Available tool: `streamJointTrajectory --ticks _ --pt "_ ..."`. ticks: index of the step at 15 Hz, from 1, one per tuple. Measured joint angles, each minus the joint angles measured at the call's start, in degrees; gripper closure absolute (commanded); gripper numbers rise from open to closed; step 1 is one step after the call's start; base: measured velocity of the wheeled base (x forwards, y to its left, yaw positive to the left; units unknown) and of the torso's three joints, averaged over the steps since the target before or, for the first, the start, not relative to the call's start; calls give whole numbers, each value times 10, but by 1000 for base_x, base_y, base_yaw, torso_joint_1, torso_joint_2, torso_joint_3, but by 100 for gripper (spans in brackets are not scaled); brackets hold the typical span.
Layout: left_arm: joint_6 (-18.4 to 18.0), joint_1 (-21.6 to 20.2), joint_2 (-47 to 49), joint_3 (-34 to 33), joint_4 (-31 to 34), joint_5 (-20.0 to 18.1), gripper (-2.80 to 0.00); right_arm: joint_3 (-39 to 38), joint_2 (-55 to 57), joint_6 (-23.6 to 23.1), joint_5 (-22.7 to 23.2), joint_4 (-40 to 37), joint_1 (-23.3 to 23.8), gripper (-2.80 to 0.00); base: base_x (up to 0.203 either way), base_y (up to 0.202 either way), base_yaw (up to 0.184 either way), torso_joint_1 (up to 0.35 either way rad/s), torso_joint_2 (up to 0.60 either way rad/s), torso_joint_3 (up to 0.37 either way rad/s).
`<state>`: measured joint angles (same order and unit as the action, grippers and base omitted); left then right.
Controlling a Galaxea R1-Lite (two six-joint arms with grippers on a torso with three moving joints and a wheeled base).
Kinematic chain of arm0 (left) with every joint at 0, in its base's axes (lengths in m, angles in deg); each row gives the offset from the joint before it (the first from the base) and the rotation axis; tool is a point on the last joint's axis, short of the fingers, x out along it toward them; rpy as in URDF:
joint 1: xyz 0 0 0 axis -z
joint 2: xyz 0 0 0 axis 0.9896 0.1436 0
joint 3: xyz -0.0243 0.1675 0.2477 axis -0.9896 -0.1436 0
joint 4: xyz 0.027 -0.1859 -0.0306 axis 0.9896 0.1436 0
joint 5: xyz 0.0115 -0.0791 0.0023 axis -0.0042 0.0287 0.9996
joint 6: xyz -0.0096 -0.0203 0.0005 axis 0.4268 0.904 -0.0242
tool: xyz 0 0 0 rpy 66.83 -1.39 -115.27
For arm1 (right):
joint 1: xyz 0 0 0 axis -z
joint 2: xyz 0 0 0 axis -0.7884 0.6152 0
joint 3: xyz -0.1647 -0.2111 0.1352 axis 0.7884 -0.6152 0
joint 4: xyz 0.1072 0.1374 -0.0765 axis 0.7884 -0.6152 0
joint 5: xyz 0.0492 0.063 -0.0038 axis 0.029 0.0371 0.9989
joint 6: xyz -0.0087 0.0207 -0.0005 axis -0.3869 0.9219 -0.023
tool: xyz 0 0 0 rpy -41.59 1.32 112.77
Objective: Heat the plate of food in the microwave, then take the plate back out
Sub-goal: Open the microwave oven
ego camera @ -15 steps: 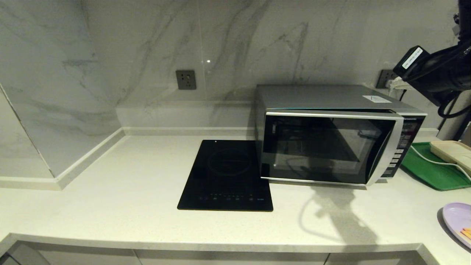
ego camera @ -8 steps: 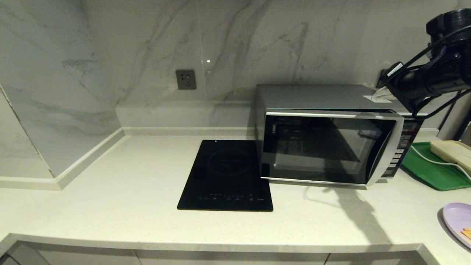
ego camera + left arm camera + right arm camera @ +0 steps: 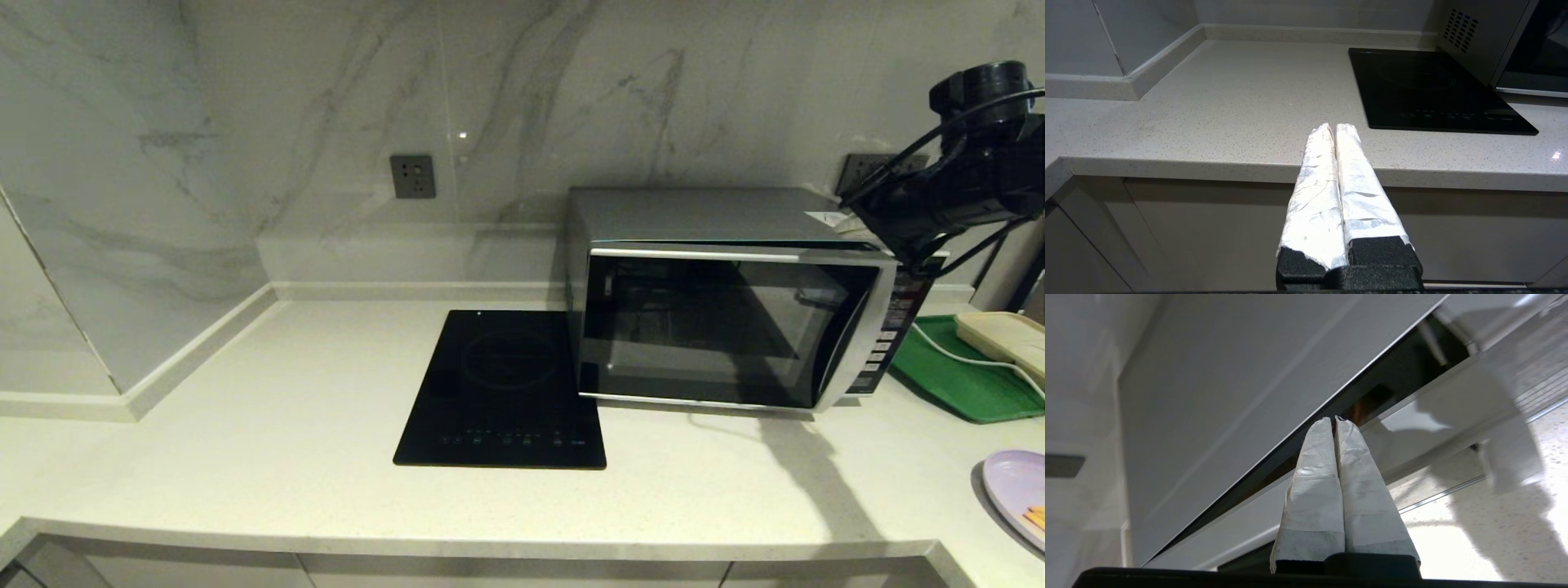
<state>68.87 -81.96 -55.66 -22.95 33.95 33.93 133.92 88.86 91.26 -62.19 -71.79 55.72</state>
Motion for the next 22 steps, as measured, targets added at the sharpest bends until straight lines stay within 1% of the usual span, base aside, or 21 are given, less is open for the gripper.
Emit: streamJointTrajectory --ticks 5,14,16,19,22 --pt "0 0 0 0 0 0 0 -1 14 -1 1 0 14 0 0 0 0 0 0 0" --pt "0 0 0 0 0 0 0 -1 33 -2 4 2 21 0 0 0 0 0 0 0" --pt "0 0 0 0 0 0 0 -1 21 -2 4 -21 21 0 0 0 0 0 0 0" --pt "0 0 0 0 0 0 0 -11 -23 1 9 -78 22 0 0 0 0 0 0 0" --pt "0 0 0 0 0 0 0 -42 -114 -1 44 -125 24 0 0 0 0 0 0 0"
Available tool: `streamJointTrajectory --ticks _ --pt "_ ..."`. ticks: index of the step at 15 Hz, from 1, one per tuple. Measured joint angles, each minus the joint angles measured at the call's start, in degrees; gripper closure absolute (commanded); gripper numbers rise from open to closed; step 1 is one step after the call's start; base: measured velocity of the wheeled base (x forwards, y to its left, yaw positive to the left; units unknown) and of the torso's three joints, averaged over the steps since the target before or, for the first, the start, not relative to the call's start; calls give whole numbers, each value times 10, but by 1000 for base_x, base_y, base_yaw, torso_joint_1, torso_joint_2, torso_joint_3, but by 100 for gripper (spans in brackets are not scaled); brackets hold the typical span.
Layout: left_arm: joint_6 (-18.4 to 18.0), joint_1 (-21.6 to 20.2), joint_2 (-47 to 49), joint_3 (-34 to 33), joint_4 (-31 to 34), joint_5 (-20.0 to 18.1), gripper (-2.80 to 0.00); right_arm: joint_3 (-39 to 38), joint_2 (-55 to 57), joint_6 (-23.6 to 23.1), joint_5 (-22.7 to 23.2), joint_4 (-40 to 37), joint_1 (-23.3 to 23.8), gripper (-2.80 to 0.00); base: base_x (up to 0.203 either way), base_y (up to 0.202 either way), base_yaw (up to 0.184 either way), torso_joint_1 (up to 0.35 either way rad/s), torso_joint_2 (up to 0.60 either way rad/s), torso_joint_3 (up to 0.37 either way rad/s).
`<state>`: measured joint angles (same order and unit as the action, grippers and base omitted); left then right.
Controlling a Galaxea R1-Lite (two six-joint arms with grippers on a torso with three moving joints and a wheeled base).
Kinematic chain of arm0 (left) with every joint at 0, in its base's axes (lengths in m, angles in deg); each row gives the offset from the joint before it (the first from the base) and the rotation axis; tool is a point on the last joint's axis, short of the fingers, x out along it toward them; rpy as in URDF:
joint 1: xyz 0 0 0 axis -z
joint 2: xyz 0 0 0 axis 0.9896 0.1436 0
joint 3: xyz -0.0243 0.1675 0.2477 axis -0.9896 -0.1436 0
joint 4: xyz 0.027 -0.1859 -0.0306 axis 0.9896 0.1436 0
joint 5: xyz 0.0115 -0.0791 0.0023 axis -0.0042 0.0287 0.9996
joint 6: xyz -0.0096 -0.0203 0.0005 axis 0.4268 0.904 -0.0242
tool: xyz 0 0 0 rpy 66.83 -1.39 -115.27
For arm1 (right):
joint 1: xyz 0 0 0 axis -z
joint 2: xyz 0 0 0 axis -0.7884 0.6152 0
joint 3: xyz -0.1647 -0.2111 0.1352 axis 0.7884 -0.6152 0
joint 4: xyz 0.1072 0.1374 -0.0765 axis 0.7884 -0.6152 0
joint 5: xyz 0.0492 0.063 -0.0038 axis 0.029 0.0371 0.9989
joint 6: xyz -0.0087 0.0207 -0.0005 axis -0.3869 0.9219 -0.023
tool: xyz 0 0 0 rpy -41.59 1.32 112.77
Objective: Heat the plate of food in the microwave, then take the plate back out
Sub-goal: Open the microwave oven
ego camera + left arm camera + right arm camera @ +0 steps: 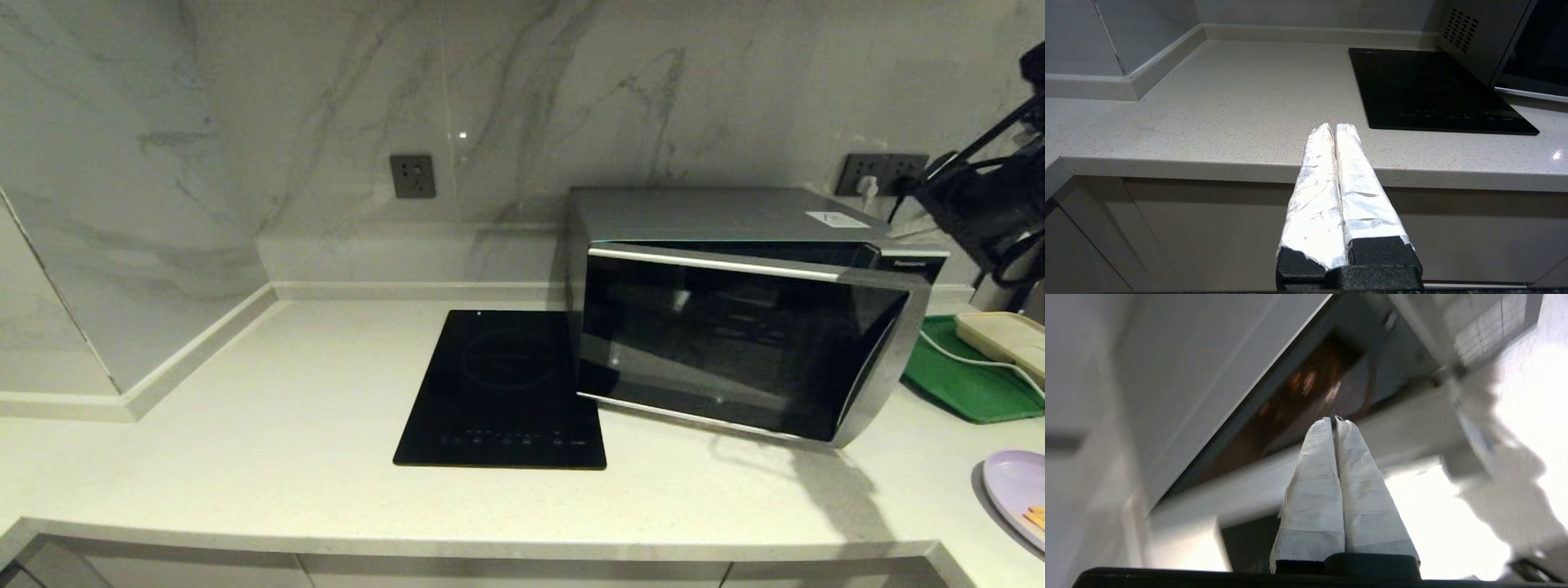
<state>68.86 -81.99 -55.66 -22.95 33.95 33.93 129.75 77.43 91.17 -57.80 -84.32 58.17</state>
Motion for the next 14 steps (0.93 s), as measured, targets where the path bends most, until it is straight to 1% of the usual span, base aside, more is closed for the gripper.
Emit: streamJointTrajectory --ticks 1,3,5,8,10,12,14 --pt "0 0 0 0 0 0 0 -16 -33 -5 16 -16 6 0 0 0 0 0 0 0" --pt "0 0 0 0 0 0 0 -51 -75 -14 30 -35 31 0 0 0 0 0 0 0" --pt "0 0 0 0 0 0 0 -86 -95 -17 32 -37 49 0 0 0 0 0 0 0" --pt "0 0 0 0 0 0 0 -138 -102 -24 29 -35 56 0 0 0 0 0 0 0" --pt "0 0 0 0 0 0 0 -177 -98 -28 21 -22 58 0 0 0 0 0 0 0" --pt "0 0 0 0 0 0 0 -216 -95 -30 20 15 60 0 0 0 0 0 0 0" --pt "0 0 0 0 0 0 0 -237 -90 -32 19 38 59 0 0 0 0 0 0 0"
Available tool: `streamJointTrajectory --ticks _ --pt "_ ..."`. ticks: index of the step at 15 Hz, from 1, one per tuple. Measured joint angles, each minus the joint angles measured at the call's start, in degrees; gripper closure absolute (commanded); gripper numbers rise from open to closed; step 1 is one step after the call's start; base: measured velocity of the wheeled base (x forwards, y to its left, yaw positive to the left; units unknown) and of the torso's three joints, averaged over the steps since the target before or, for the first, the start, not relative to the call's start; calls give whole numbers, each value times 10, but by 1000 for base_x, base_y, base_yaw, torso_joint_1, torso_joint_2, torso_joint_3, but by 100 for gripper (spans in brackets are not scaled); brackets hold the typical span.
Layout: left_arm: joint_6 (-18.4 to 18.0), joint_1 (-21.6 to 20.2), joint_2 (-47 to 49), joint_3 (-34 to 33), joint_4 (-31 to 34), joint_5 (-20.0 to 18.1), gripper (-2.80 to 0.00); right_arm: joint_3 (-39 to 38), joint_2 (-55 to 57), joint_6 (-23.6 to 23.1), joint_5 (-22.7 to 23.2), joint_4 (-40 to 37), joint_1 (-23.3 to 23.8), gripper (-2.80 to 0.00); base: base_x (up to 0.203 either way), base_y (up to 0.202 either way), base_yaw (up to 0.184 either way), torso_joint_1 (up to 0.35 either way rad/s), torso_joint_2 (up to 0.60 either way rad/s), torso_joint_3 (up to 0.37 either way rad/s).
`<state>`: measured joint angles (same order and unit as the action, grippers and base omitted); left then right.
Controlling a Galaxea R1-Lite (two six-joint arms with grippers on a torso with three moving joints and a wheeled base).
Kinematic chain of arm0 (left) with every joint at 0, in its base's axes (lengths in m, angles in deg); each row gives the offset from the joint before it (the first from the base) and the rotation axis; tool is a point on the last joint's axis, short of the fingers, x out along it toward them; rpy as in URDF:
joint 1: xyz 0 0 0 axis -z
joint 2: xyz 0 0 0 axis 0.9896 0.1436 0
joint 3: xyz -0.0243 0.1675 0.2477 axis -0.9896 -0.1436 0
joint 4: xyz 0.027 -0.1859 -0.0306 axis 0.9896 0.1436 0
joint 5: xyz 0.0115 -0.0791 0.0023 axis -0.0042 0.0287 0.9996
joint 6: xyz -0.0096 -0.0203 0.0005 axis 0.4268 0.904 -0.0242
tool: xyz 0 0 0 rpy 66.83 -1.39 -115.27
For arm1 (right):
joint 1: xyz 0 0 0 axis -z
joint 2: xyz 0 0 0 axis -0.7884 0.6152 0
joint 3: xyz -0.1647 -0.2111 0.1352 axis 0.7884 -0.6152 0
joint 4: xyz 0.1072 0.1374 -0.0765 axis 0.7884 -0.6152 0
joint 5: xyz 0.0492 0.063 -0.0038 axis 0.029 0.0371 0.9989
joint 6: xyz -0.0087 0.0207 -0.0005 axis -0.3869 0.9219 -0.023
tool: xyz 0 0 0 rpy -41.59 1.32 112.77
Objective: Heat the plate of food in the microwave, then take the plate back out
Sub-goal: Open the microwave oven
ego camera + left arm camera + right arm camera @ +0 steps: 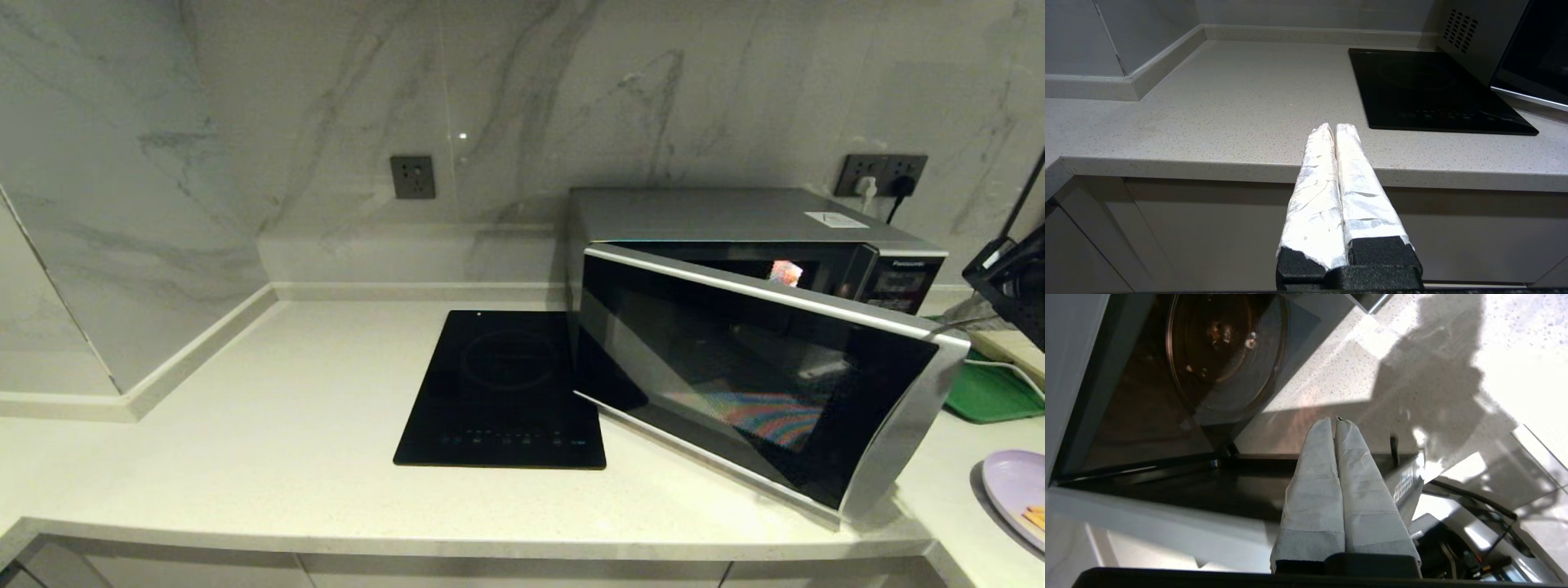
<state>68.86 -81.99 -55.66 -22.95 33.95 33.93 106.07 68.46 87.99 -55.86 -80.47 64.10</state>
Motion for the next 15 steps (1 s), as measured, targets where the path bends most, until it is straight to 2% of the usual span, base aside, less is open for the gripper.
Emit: streamJointTrajectory --ticks 2,5,9,11,13,15 --pt "0 0 0 0 0 0 0 -6 5 -8 1 1 -1 0 0 0 0 0 0 0" --pt "0 0 0 0 0 0 0 -27 -3 -58 27 0 -4 0 0 0 0 0 0 0" --pt "0 0 0 0 0 0 0 -79 -79 -170 96 -15 -20 0 0 0 0 0 0 0" --pt "0 0 0 0 0 0 0 -99 -119 -219 162 -35 -26 0 0 0 0 0 0 0" --pt "0 0 0 0 0 0 0 -108 -148 -256 196 -87 -52 0 0 0 0 0 0 0" --pt "0 0 0 0 0 0 0 -113 -169 -283 193 -132 -102 0 0 0 0 0 0 0"
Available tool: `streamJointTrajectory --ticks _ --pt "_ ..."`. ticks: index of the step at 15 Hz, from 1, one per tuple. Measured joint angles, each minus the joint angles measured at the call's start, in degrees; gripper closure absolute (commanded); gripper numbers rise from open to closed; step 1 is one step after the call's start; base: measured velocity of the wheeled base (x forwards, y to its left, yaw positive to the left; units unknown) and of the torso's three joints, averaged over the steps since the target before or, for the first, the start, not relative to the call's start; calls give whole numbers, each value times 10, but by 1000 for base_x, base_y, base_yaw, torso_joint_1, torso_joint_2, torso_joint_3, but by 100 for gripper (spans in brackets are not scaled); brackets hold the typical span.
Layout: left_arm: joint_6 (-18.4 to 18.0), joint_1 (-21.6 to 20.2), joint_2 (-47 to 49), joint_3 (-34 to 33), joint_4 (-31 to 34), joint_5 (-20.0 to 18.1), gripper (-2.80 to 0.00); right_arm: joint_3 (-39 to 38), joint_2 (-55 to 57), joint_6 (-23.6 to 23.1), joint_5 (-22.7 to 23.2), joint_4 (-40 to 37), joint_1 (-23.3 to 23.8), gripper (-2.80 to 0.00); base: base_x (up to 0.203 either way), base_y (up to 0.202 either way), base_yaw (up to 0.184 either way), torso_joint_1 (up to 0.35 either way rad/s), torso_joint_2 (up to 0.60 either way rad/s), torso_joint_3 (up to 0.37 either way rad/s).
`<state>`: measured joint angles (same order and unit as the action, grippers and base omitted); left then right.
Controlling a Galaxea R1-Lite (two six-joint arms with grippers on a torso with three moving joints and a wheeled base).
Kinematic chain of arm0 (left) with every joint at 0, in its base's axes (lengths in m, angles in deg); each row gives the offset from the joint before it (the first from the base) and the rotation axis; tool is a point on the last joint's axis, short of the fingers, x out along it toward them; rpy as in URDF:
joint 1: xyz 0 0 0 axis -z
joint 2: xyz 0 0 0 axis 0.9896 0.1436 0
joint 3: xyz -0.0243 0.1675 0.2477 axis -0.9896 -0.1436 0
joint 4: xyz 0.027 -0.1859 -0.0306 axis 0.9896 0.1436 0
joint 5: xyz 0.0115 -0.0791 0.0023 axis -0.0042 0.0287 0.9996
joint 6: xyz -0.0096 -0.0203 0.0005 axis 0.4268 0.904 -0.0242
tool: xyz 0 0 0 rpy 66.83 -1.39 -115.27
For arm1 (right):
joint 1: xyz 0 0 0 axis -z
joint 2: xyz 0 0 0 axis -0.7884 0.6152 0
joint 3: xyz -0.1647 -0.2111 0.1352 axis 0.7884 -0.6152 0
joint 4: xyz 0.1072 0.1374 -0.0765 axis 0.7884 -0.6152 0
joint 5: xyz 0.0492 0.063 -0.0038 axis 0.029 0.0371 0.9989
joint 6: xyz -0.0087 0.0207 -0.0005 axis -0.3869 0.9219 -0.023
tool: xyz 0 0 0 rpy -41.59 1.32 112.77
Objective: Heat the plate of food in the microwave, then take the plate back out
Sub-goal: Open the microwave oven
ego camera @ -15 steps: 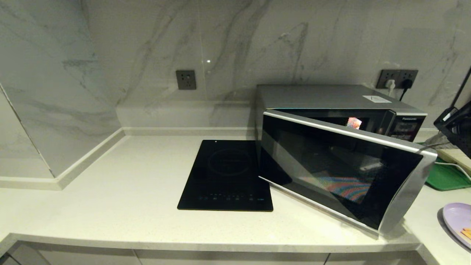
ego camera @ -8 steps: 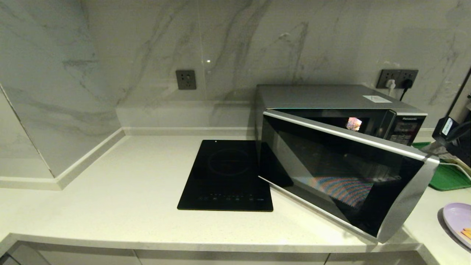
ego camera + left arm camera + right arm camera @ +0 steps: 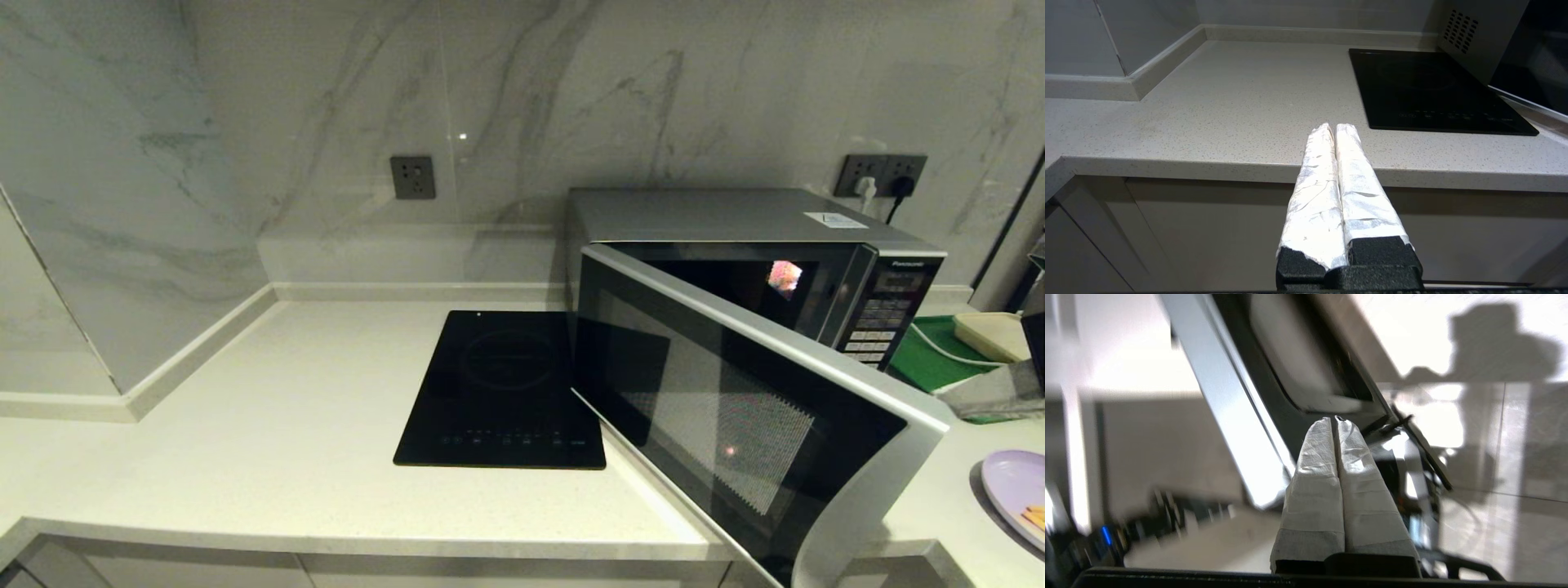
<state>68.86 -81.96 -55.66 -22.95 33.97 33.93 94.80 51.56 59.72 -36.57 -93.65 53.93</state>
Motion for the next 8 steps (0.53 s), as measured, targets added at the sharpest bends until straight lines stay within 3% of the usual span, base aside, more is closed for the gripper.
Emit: streamJointTrajectory --ticks 3,8 --pt "0 0 0 0 0 0 0 -4 -14 -4 -21 -11 -33 0 0 0 0 0 0 0" --pt "0 0 0 0 0 0 0 -20 -18 -3 -45 -11 -38 0 0 0 0 0 0 0"
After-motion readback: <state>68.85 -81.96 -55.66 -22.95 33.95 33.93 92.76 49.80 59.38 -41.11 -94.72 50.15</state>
